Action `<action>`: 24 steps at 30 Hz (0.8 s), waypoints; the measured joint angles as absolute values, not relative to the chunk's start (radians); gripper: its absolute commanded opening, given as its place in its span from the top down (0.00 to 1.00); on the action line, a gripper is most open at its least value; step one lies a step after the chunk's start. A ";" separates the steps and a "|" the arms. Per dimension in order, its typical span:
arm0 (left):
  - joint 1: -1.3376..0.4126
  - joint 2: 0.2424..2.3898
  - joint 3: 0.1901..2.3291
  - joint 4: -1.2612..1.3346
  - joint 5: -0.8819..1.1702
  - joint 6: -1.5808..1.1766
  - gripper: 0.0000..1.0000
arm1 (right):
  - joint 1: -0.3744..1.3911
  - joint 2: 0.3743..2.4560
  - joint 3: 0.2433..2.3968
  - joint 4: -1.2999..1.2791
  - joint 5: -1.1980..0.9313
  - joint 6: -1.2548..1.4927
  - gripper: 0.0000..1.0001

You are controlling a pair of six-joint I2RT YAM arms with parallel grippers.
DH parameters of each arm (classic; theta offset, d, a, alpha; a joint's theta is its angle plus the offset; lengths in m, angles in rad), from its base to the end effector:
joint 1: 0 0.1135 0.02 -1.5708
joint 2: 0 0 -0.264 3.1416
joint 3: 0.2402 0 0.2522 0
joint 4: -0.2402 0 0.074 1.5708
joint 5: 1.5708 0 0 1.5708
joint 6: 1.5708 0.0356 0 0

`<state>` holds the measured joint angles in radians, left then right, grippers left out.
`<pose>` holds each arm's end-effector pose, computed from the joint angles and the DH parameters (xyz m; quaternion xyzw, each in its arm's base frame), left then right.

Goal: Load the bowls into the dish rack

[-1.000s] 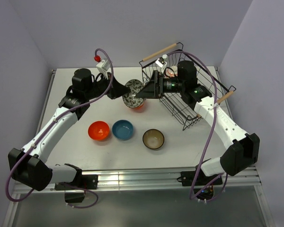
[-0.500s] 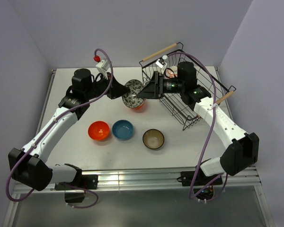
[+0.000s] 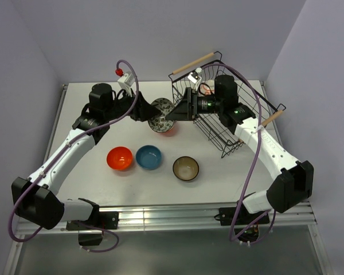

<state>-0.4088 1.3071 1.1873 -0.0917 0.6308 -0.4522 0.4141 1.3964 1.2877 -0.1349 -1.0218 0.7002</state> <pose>0.2688 -0.1393 0.3771 0.1789 0.7435 -0.4686 0.4423 0.2753 0.1542 0.3842 -0.2001 0.7231 0.6110 0.2524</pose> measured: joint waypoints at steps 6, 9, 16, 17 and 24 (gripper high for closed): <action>-0.409 1.308 1.187 -0.097 0.630 -0.446 0.34 | 0.400 1.396 1.288 -0.150 -1.011 0.678 1.00; -0.409 1.308 1.187 -0.103 0.626 -0.445 0.28 | 0.388 1.396 1.288 -0.168 -1.002 0.654 1.00; -0.403 1.308 1.187 -0.125 0.611 -0.439 0.19 | 0.350 1.396 1.289 -0.240 -0.950 0.576 1.00; -0.401 1.308 1.187 -0.126 0.611 -0.439 0.18 | 0.340 1.397 1.289 -0.250 -0.945 0.566 1.00; -0.368 1.308 1.189 -0.153 0.596 -0.434 0.02 | 0.237 1.402 1.311 -0.348 -0.904 0.464 1.00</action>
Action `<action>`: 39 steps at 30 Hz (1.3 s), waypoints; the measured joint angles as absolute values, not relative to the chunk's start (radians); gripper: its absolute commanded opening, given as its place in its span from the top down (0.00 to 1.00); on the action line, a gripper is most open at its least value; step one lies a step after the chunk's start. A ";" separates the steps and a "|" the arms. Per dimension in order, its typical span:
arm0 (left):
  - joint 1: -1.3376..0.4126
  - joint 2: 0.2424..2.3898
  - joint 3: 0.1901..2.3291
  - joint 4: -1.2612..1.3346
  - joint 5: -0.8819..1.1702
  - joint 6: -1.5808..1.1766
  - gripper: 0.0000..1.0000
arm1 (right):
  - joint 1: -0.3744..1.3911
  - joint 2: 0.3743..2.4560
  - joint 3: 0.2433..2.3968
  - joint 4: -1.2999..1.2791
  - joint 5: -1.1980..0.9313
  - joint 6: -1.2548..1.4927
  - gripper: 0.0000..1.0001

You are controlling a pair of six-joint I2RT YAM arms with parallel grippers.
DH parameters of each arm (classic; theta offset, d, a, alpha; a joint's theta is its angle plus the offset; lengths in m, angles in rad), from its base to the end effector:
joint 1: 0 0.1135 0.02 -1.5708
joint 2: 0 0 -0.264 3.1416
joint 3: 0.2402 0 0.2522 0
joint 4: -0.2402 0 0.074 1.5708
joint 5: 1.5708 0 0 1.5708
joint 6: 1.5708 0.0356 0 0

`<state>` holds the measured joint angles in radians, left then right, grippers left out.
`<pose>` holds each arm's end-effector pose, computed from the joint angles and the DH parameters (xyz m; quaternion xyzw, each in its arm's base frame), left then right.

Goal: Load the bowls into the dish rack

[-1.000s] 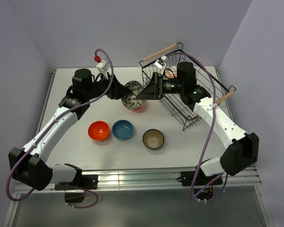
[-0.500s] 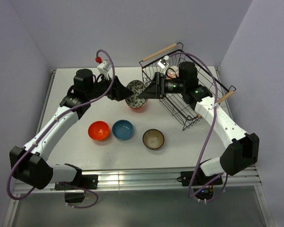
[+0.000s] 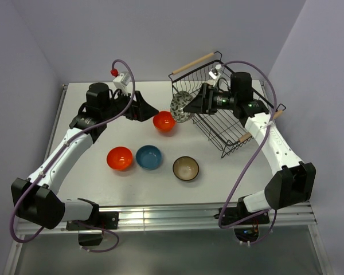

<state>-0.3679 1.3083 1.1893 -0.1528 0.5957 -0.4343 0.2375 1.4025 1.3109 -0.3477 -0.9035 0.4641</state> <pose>0.2742 -0.1271 0.3712 0.1521 0.7668 -0.4409 0.4410 0.2968 0.1006 0.3703 -0.1466 0.7811 0.5118 0.3263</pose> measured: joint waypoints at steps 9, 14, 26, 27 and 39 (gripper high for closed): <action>-0.294 1.308 1.232 -0.228 0.529 -0.430 0.01 | 0.097 1.447 1.518 -0.579 -0.688 0.213 1.00; -0.257 1.309 1.240 -0.271 0.437 -0.433 0.00 | 0.084 1.488 1.651 -0.712 -0.458 0.042 1.00; -0.228 1.328 1.240 -0.324 0.303 -0.443 0.01 | 0.085 1.815 1.840 -0.846 0.019 -0.249 1.00; -0.227 1.328 1.240 -0.324 0.298 -0.443 0.00 | 0.085 1.836 1.841 -0.846 0.045 -0.265 1.00; -0.211 1.346 1.240 -0.326 0.290 -0.450 0.00 | 0.094 2.030 1.952 -0.838 0.263 -0.340 1.00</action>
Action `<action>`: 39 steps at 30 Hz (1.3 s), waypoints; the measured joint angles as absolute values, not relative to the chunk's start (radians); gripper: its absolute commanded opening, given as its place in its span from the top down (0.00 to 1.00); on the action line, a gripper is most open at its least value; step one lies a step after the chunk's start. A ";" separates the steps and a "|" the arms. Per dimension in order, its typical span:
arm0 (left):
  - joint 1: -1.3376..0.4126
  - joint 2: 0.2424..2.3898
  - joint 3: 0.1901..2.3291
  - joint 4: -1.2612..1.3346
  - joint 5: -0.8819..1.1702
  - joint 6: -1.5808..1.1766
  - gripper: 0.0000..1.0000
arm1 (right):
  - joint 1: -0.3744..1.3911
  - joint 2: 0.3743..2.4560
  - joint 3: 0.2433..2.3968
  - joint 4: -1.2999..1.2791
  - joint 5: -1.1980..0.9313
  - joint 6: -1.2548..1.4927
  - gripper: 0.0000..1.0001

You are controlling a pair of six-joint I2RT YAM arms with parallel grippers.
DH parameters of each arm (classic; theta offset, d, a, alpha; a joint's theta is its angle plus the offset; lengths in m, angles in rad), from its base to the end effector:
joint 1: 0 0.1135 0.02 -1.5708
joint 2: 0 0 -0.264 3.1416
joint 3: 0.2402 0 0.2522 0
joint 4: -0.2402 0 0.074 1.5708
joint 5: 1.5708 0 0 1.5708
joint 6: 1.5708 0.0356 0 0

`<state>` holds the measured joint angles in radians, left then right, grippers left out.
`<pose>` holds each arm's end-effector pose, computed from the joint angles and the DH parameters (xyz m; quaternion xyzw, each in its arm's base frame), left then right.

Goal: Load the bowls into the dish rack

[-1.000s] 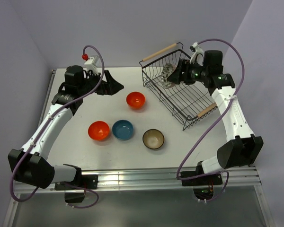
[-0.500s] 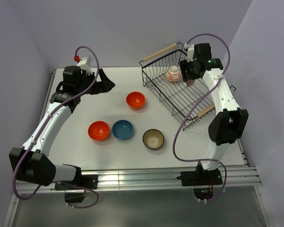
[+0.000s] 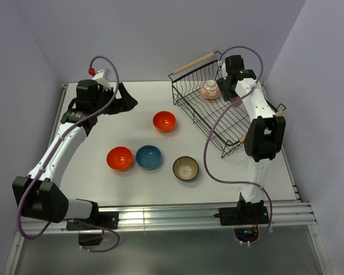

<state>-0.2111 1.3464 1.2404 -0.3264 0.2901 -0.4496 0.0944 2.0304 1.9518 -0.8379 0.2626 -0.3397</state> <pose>0.3003 -0.0748 0.3593 -0.0218 0.8368 -0.2882 0.4650 0.4508 0.0334 0.3047 -0.1611 0.9258 -0.1620 0.3010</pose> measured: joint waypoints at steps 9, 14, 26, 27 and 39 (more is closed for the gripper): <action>-0.190 1.353 1.240 -0.327 0.292 -0.451 0.01 | 0.132 2.135 2.006 -0.822 0.324 -0.374 1.00; -0.178 1.354 1.240 -0.327 0.302 -0.451 0.00 | 0.144 2.173 2.019 -0.808 0.355 -0.392 1.00; -0.162 1.354 1.218 -0.328 0.318 -0.450 0.00 | 0.157 2.226 2.031 -0.761 0.442 -0.438 1.00; -0.160 1.354 1.217 -0.328 0.318 -0.450 0.00 | 0.160 2.228 2.031 -0.755 0.450 -0.443 1.00; -0.149 1.354 1.206 -0.327 0.328 -0.450 0.00 | 0.179 2.276 2.031 -0.717 0.516 -0.482 0.99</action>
<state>-0.1490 1.3537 1.2060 -0.3275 0.3283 -0.4500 0.1791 2.2761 2.0308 -0.7166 0.5163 -0.4816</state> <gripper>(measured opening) 0.994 0.752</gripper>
